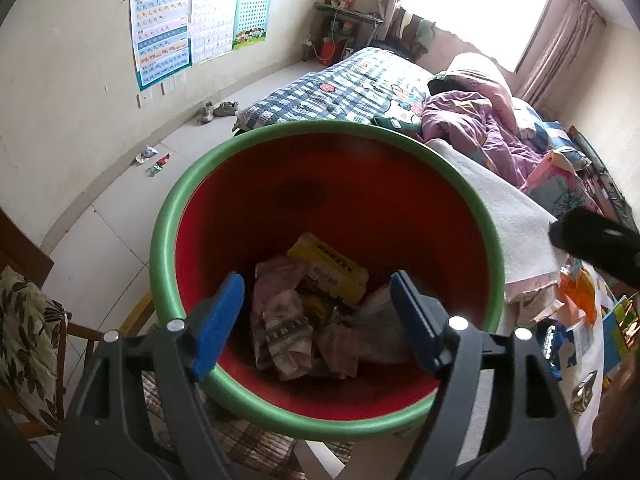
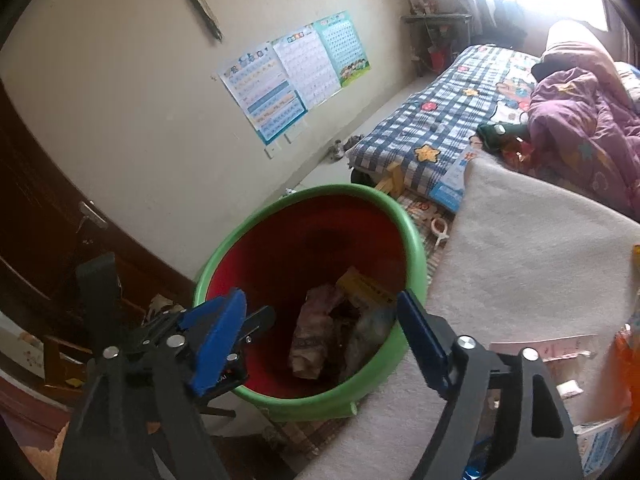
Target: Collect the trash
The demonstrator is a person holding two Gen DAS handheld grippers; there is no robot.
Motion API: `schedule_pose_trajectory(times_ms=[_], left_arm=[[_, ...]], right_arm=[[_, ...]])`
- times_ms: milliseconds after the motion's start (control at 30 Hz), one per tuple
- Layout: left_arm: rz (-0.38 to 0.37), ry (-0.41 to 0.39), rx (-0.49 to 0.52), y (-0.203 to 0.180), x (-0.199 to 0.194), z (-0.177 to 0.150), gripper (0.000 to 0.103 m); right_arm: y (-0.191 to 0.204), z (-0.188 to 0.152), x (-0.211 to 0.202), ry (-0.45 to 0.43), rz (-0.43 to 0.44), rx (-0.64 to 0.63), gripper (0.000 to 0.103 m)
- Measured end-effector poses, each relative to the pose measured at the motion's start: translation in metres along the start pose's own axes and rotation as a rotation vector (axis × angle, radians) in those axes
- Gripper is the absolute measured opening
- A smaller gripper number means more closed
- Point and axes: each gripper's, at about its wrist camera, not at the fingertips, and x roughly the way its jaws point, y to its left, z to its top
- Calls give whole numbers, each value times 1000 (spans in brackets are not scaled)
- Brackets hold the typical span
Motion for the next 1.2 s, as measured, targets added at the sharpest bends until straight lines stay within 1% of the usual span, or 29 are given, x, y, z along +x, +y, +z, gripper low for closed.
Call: schedule_pose_trajectory(times_ms=[100, 267, 333, 467, 500, 567, 600, 733, 800, 867, 933, 1033, 1133, 1200], left_arm=[[-6, -12, 2, -4, -5, -1, 73], [-17, -51, 44, -19, -19, -1, 73], [-17, -68, 66, -27, -23, -3, 73], [-38, -59, 89, -41, -24, -7, 73], [-40, -57, 92, -43, -25, -8, 73], [-56, -50, 108, -56, -25, -11, 73], [-65, -47, 117, -62, -25, -13, 73], [-108, -36, 170, -95, -27, -24, 73], [-127, -29, 194, -111, -27, -30, 73], [-148, -16, 219, -132, -28, -39, 73], [-164, -7, 240, -149, -29, -47, 73], [-186, -1, 274, -175, -32, -59, 73], [-201, 3, 301, -201, -34, -70, 74], [-208, 12, 320, -211, -34, -76, 76]], right_arm=[[-5, -3, -14, -19, -9, -2, 87], [-24, -24, -44, -48, -76, 1, 89], [-37, -38, -60, -60, -104, 38, 89], [-76, -72, -92, -66, -170, 144, 89], [-92, -86, -104, -63, -204, 184, 89], [-110, -104, -120, -60, -257, 233, 89], [-124, -117, -132, -57, -298, 265, 89], [-169, -161, -170, -31, -434, 359, 89], [-189, -180, -181, -7, -462, 395, 89], [-203, -194, -190, 13, -467, 425, 89], [-214, -206, -196, 34, -442, 437, 90], [-219, -217, -197, 72, -417, 412, 95], [-225, -222, -191, 122, -391, 390, 95], [-220, -224, -187, 131, -363, 365, 95]])
